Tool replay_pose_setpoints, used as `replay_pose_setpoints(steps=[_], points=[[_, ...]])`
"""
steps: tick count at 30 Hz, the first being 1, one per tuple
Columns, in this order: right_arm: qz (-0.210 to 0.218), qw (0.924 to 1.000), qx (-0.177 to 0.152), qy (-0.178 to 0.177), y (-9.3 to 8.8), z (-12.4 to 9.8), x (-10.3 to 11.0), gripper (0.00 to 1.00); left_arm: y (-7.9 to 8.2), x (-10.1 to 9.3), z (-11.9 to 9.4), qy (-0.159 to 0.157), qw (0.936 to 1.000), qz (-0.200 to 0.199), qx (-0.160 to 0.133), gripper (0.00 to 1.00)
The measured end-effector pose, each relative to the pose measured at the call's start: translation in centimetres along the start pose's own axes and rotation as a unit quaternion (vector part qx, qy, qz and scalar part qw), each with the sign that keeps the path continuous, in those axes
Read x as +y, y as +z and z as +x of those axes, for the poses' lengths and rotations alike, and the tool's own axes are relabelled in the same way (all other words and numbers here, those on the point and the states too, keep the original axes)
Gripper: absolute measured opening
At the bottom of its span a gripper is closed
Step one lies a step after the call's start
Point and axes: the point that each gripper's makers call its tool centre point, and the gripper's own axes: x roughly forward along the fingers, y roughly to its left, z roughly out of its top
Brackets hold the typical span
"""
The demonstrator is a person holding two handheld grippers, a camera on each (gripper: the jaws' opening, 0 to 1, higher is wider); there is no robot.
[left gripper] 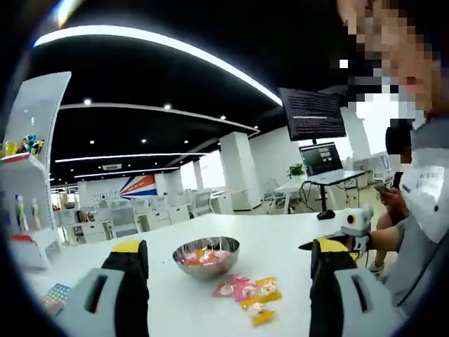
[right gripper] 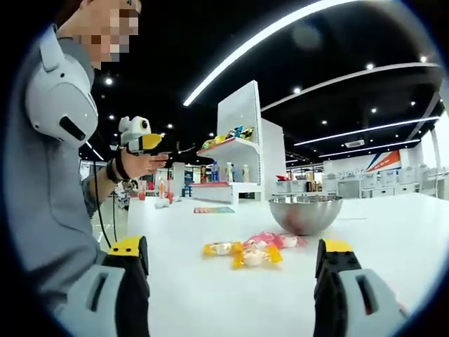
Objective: Pick up the marshmallows scattered on the table and place them into the bowl on the table
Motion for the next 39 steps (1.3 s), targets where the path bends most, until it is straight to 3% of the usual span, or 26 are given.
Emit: replay_pose_setpoints(steps=[3, 6, 9, 14, 15, 20, 27, 32, 37, 39], points=[[0.001, 1.0000, -0.002, -0.002, 0.1, 0.0, 0.0, 0.93, -3.4, -0.2, -0.2, 0.029, 0.9994, 0.006, 0.018, 0.95], [0.000, 1.0000, -0.003, -0.004, 0.2, 0.0, -0.1, 0.92, -6.5, -1.4, -0.2, 0.011, 0.9995, -0.001, 0.029, 0.95], [0.002, 1.0000, -0.003, -0.002, 0.2, 0.0, 0.0, 0.92, -8.1, -2.3, 0.0, -0.008, 0.9988, -0.043, 0.019, 0.95], [0.002, 1.0000, -0.002, -0.002, 0.1, 0.0, 0.1, 0.92, -10.6, -2.8, 0.5, -0.006, 0.9986, -0.046, 0.025, 0.95], [0.002, 1.0000, -0.004, -0.002, 0.2, 0.0, 0.1, 0.92, -11.5, -2.9, 0.6, 0.000, 0.9983, -0.043, 0.040, 0.95], [0.001, 1.0000, -0.002, -0.005, 0.1, 0.1, 0.0, 0.92, -12.7, -3.2, 0.9, 0.002, 0.9979, -0.029, 0.057, 0.95], [-0.003, 0.9999, 0.001, -0.010, 0.0, 0.0, -0.3, 0.92, -12.1, -2.8, 0.8, 0.007, 0.9976, -0.052, 0.046, 0.95], [-0.003, 1.0000, 0.000, -0.010, 0.1, 0.0, -0.2, 0.92, -12.8, -2.8, 1.0, 0.012, 0.9966, -0.060, 0.055, 0.95], [-0.004, 1.0000, 0.001, -0.009, 0.0, 0.0, -0.1, 0.91, -12.9, -2.0, 2.8, 0.054, 0.9959, -0.020, 0.070, 0.93], [-0.006, 0.9999, 0.001, -0.012, 0.0, -0.1, -0.2, 0.91, -13.2, -2.8, 4.0, 0.041, 0.9954, -0.037, 0.078, 0.92]])
